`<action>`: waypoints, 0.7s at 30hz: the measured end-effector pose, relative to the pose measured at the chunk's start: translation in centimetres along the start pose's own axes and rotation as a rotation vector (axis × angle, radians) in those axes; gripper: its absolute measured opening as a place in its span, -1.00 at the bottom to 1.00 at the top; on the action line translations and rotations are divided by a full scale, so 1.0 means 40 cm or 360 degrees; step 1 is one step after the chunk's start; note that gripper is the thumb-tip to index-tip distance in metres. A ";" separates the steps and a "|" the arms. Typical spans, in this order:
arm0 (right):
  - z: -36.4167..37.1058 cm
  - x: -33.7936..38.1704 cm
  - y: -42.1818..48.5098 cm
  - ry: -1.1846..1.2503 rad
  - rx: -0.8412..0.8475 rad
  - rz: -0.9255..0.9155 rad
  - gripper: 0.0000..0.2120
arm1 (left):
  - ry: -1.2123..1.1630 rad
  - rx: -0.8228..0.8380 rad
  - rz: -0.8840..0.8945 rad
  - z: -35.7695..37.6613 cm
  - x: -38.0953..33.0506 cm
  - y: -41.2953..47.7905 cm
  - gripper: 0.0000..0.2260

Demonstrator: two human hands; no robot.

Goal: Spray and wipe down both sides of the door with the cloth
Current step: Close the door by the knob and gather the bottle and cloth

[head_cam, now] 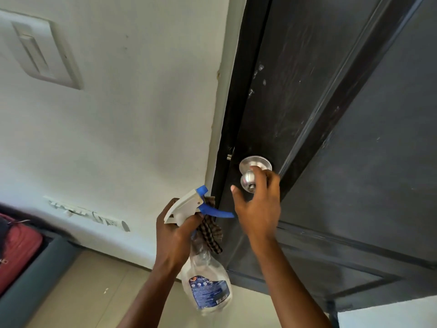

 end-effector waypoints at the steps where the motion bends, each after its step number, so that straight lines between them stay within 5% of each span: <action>1: 0.007 0.006 0.005 -0.0050 -0.0022 0.0030 -0.51 | -0.0015 0.0017 -0.0003 -0.011 -0.003 0.002 -0.79; 8: 0.009 0.044 0.030 -0.0261 -0.0194 0.0250 -0.60 | -0.0032 0.0195 0.0026 -0.106 -0.021 0.015 -0.75; 21: -0.031 0.154 -0.061 0.0113 -0.0571 0.0837 -0.76 | -0.0027 0.0679 0.0010 -0.232 -0.023 0.003 -0.79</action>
Point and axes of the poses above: each hand's wrist, its own y-axis towards the middle knuckle, its own z-axis out of the palm, x = y × z, the point moved 1 cm from there along y, towards the middle knuckle, and after that the axes turned 13 degrees about -z, right-handed, at the moved point
